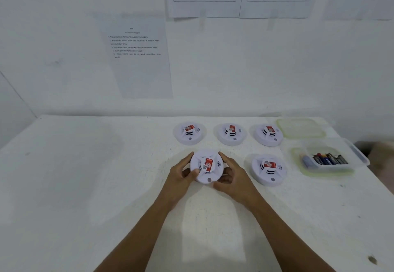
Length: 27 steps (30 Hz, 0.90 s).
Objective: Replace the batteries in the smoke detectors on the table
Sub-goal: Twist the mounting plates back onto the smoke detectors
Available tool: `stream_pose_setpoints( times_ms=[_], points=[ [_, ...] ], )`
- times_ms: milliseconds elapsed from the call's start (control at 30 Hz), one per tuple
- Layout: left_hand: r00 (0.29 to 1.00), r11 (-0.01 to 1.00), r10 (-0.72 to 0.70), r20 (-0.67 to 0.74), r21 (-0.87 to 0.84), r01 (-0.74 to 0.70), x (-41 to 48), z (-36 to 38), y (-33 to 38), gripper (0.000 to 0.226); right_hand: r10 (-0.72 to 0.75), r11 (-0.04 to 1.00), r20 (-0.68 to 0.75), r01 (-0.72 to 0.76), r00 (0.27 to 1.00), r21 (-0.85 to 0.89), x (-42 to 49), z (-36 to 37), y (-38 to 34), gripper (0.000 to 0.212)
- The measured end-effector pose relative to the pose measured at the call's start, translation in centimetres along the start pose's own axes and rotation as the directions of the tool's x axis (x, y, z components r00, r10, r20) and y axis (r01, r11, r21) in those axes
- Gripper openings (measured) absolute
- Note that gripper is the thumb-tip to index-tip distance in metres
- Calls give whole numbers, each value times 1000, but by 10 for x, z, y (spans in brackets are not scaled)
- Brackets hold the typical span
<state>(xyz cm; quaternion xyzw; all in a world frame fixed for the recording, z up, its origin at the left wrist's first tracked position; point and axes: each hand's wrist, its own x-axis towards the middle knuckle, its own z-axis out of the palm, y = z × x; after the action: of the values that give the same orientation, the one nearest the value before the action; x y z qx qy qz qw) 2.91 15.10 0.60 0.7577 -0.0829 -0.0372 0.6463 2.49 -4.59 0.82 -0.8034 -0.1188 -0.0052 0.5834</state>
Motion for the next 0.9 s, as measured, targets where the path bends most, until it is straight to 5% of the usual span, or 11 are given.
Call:
stream_pose_setpoints(
  times_ms=[300, 900],
  points=[
    [987, 999, 1, 158, 41, -8, 1, -9, 2, 72, 9, 1000, -27, -8, 1000, 18, 0, 1, 12, 76],
    [998, 988, 44, 54, 147, -51, 5, -8, -19, 79, -29, 999, -66, 28, 997, -22, 3, 4, 19, 75]
  ],
)
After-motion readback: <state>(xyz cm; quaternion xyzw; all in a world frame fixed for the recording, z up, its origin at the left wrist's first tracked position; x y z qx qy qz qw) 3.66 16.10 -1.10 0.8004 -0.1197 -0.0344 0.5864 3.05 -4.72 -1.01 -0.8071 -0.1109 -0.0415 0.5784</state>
